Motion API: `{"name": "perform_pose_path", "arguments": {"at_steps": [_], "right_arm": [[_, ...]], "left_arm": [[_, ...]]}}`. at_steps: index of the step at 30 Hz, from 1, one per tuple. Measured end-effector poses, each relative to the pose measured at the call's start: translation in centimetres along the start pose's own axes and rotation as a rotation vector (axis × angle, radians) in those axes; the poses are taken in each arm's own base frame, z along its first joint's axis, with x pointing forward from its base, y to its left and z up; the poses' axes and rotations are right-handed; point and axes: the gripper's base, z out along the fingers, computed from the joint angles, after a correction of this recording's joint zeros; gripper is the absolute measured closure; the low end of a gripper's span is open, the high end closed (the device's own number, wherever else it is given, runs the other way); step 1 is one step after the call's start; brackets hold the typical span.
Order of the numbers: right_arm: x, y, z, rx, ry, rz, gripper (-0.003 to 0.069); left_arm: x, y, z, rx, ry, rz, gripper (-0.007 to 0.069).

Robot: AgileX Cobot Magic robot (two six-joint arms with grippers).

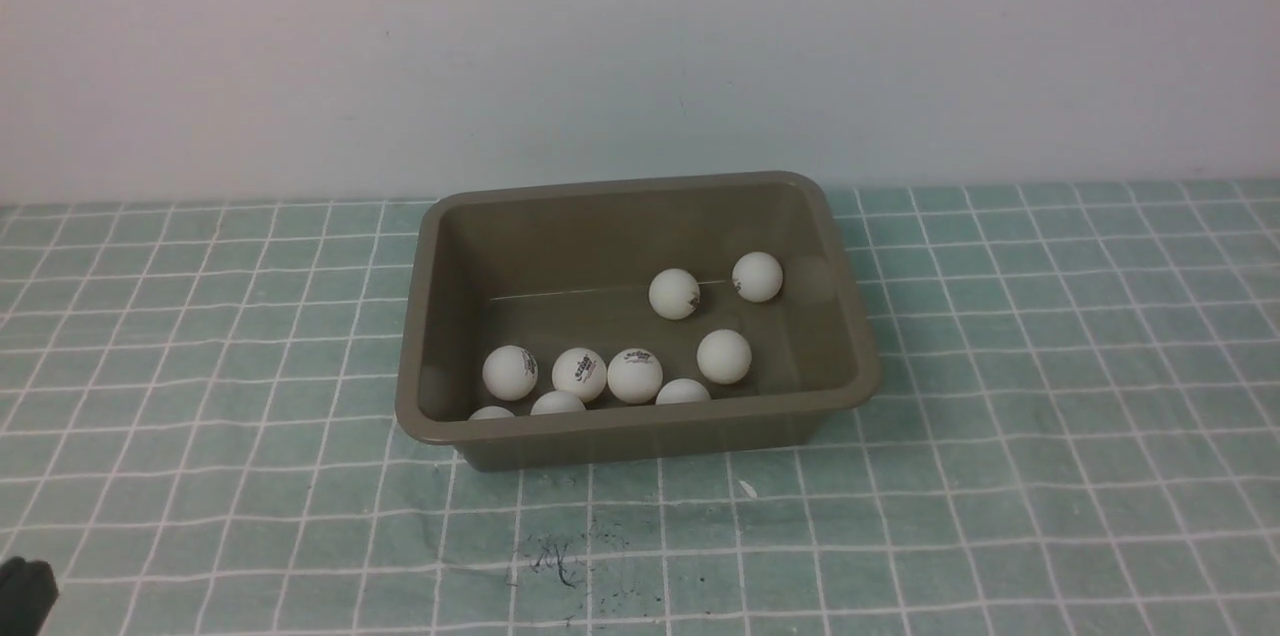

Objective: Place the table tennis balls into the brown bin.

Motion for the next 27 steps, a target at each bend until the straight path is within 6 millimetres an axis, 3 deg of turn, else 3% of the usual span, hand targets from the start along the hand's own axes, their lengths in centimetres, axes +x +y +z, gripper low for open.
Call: {"name": "perform_pose_path", "arguments": {"at_steps": [6, 27], "right_arm": [[0.0, 0.0, 0.0, 0.0, 0.002, 0.001, 0.0672], [0.0, 0.0, 0.0, 0.0, 0.001, 0.003, 0.0672]], "left_arm": [[4.8, 0.5, 1.6, -0.115, 0.121, -0.056, 0.0629], [4.8, 0.5, 1.6, -0.118, 0.119, -0.058, 0.0629]]}}
